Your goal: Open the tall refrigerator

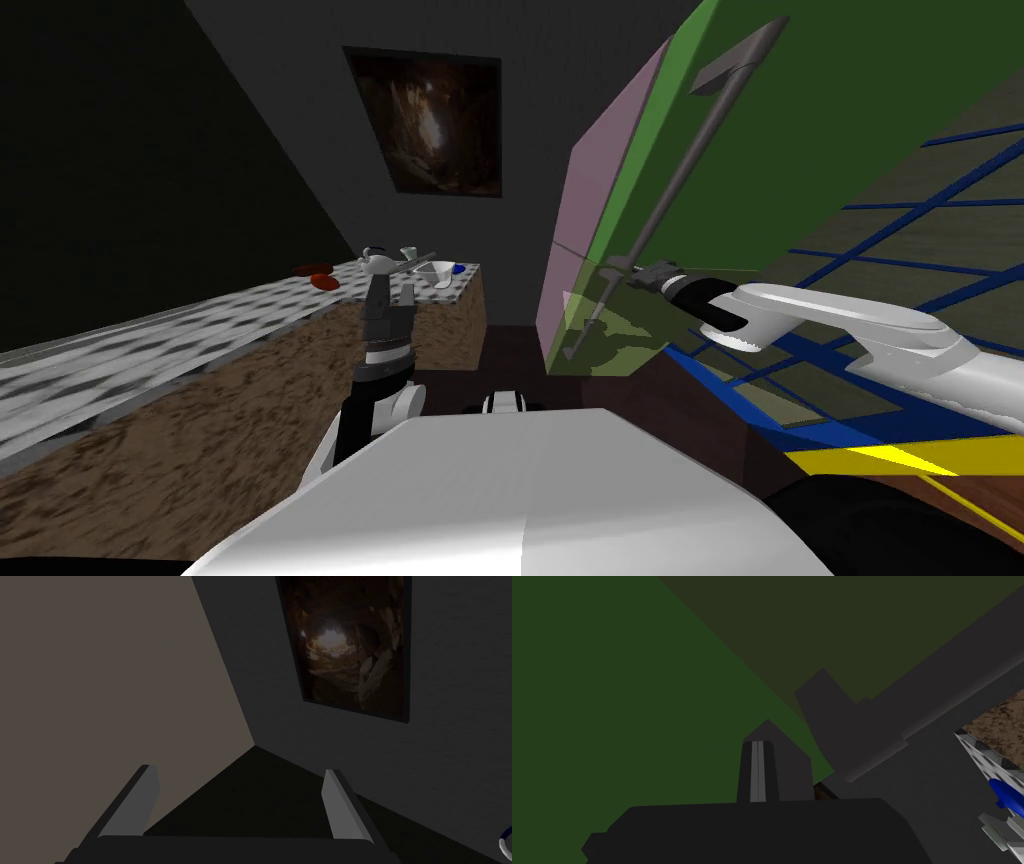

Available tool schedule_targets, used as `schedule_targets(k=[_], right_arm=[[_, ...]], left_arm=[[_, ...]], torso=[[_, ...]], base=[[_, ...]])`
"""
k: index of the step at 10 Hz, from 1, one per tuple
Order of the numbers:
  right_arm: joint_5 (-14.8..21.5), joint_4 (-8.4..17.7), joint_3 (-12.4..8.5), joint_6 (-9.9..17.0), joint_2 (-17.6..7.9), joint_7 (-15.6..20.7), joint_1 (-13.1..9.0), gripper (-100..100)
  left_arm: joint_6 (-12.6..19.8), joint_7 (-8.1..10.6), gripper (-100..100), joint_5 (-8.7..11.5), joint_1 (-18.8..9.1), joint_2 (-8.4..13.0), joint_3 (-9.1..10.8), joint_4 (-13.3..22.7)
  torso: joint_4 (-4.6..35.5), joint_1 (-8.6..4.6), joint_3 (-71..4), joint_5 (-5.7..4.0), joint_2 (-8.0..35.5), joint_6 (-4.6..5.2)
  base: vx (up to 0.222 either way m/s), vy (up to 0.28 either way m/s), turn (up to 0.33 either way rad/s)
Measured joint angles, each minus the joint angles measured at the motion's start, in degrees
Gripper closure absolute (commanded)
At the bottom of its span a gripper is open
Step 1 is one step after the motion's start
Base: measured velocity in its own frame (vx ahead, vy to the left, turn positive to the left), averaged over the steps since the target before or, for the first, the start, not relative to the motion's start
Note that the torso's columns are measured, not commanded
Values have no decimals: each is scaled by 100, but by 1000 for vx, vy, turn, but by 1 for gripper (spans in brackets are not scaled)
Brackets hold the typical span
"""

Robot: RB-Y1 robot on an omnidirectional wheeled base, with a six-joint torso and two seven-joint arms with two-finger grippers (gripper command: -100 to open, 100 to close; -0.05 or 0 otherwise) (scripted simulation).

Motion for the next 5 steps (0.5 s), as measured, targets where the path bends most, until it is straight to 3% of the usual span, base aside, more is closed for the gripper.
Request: schedule_targets(k=[2,3,5], right_arm=[[-161,-39,-32,353,-81,98,239,100],[-160,-40,-25,381,-80,96,248,-100],[-349,46,-205,458,-158,44,211,-100]], left_arm=[[0,0,0,0,1,-1,0,-1],[-1,0,0,0,2,-1,0,-1],[-1,0,0,0,4,-1,0,-1]], torso=[[5,19,-3,8,-9,27],[6,-5,-11,4,-19,35],[-11,-1,-7,-11,-18,9]], base=[[-70,4,77],[15,42,-60],[38,41,-92]])
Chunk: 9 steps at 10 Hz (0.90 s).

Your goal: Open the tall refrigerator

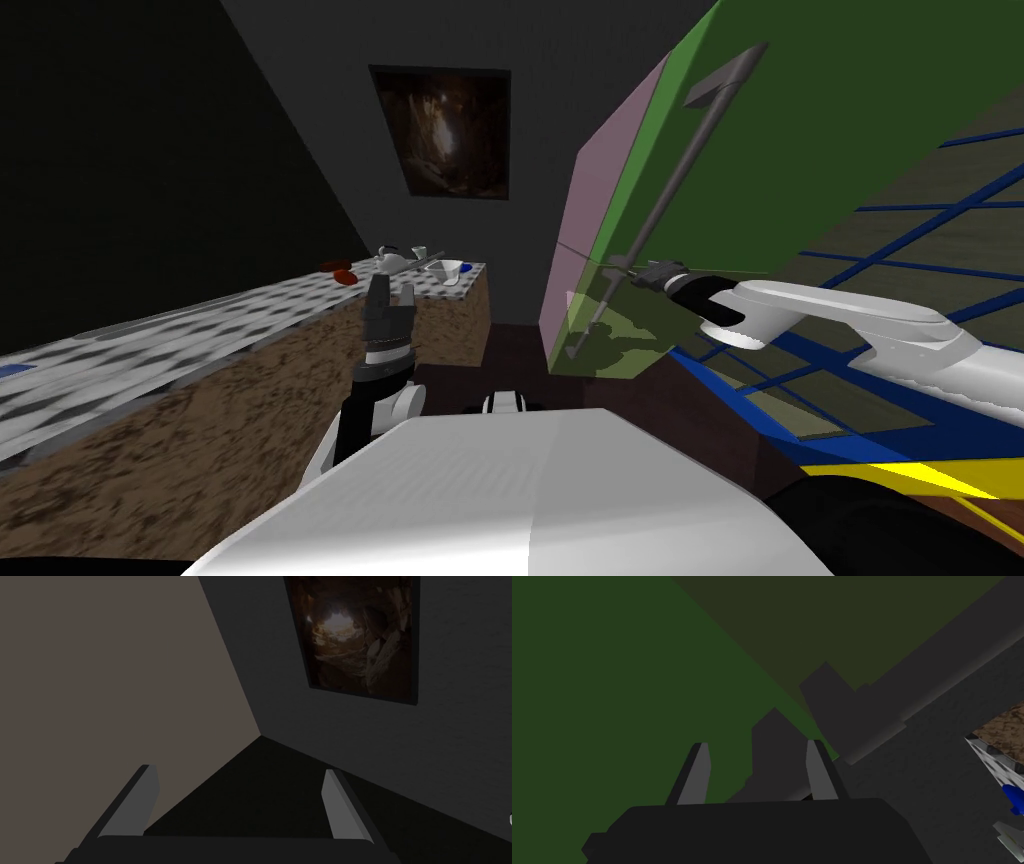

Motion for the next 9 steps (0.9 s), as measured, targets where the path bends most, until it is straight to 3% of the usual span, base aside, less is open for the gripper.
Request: schedule_targets(k=[2,5,6,8,9], right_arm=[[-141,141,-54,72,-131,-115,-101,-100],[-287,66,-141,81,-196,-155,-90,-100],[-285,67,-139,81,-197,-157,-91,100],[-262,-11,-171,67,-172,-170,-97,100],[-216,-215,-225,47,-98,-160,-73,100]], left_arm=[[0,0,0,0,-1,0,0,0],[0,0,0,0,-1,0,-1,0],[0,0,0,0,-1,0,0,0],[0,0,0,0,-2,1,1,0],[1,0,0,0,-3,2,1,1]], torso=[[-16,44,-14,11,-21,-43],[19,-24,4,6,14,20],[27,-44,17,-1,32,27],[29,-43,37,-2,62,23],[35,-48,60,-9,94,23]], base=[[26,58,-37],[2,29,22],[6,5,-3],[-152,-133,-6],[-290,-248,17]])
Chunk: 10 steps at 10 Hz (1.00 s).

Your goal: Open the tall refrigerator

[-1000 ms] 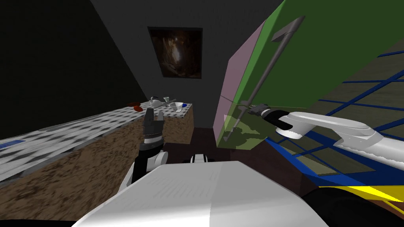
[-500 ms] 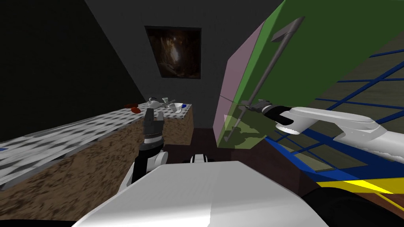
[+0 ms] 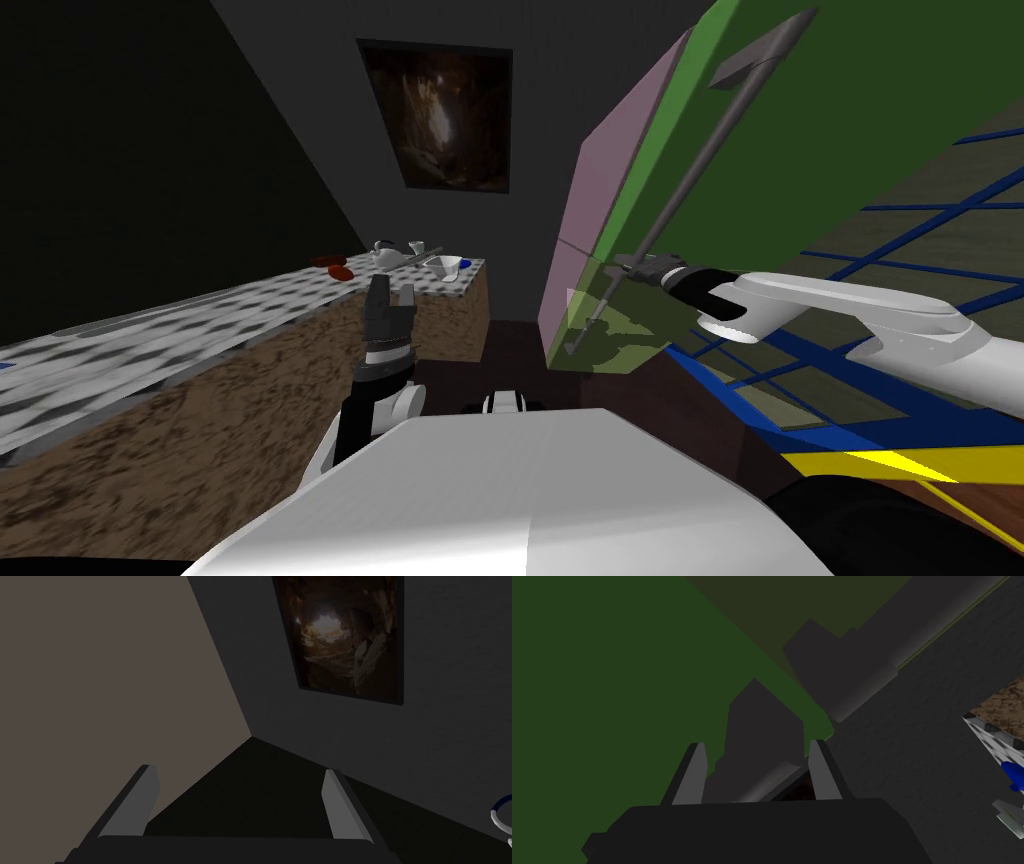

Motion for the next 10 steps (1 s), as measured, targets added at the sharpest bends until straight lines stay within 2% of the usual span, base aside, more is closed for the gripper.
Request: schedule_targets(k=[1,3,4,5,6,7,8,10], right_arm=[[17,-143,-19,-65,-36,-19,-7,100],[-16,-248,-5,-265,-136,-56,19,100],[-62,-354,-83,-345,-157,-48,58,100],[-6,-435,-51,-447,-207,-107,10,100],[-85,-597,-226,-556,-164,-51,111,100],[54,-720,-148,-616,-173,-117,8,100],[138,-876,-85,-611,-219,-218,-58,100],[92,-976,-145,-745,-193,-186,43,100]], left_arm=[[0,0,0,0,-1,0,0,1],[0,0,0,0,0,0,0,0],[0,0,0,0,0,0,0,0],[0,0,0,0,0,0,0,0],[0,0,0,0,0,0,0,0],[0,0,0,0,-1,0,0,1],[0,0,0,0,0,0,0,1],[0,0,0,0,2,-2,-1,0]], torso=[[5,-1,3,0,5,8],[11,11,-56,27,-72,24],[16,6,-54,30,-64,19],[21,-8,-48,27,-55,21],[28,-18,-26,18,-23,31],[22,-2,-13,13,-13,29],[17,15,-22,21,-31,18],[6,64,-90,48,-118,8]], base=[[-217,-189,40],[-194,-178,-16],[-212,-247,2],[-278,-280,19],[-306,-255,-6],[-261,-269,-30],[-161,-197,8],[-45,-46,-9]])
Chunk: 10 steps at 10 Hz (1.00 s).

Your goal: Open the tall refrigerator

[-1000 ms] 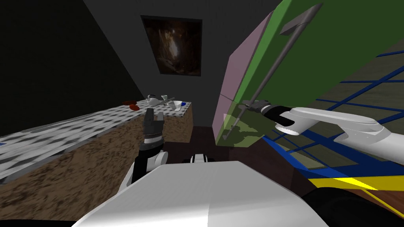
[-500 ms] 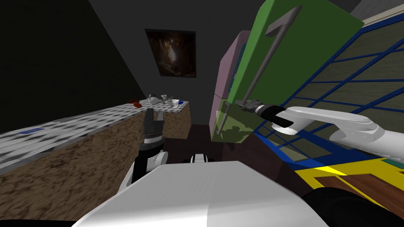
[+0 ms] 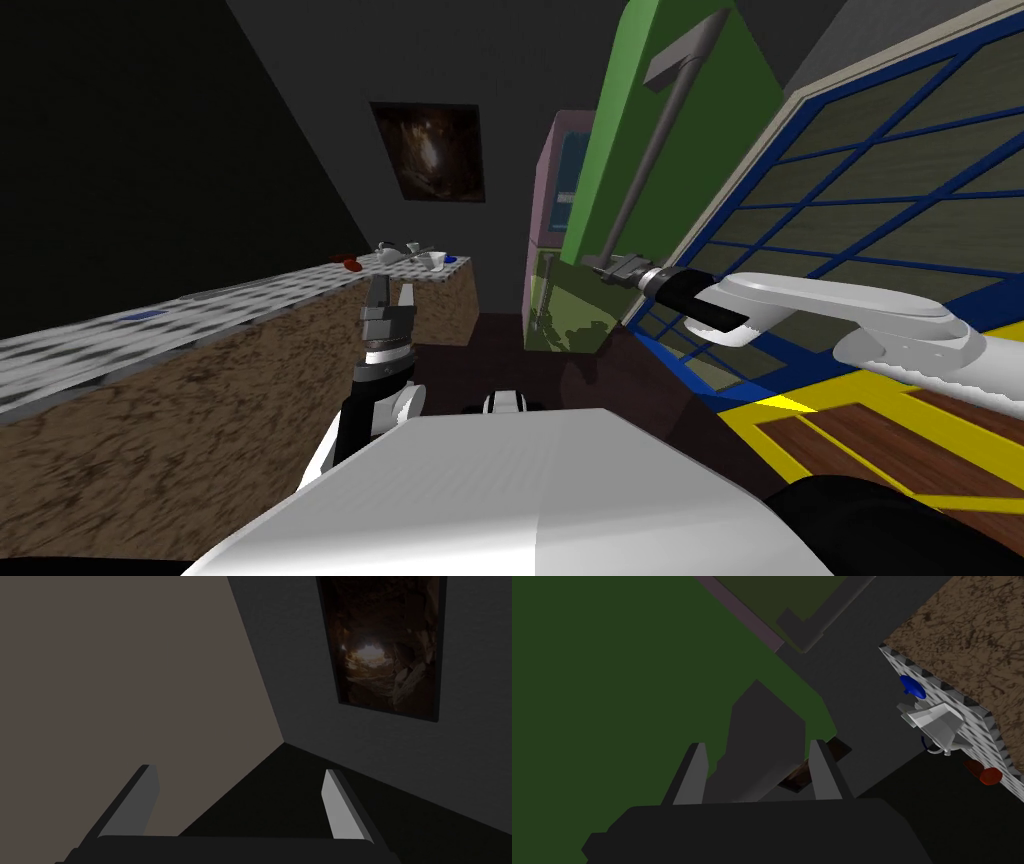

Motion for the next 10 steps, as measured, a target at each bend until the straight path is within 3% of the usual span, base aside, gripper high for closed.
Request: schedule_targets(k=[4,8,9,10], right_arm=[[45,-268,-3,-165,4,-38,-35,100],[42,-627,-95,-473,57,-27,29,100],[-66,-756,-293,-595,93,41,187,100],[-23,-838,-255,-638,80,32,119,100]], left_arm=[[0,0,0,0,-1,1,1,0],[0,0,0,0,0,1,1,0],[0,0,0,0,0,2,1,0],[0,0,0,0,0,1,1,0]], torso=[[-7,-86,59,-50,74,11],[-8,-66,14,-31,20,5],[-1,-76,10,-31,20,4],[-4,-74,15,-37,28,12]], base=[[-112,-221,45],[-108,-240,26],[-99,-227,38],[-161,-220,34]])
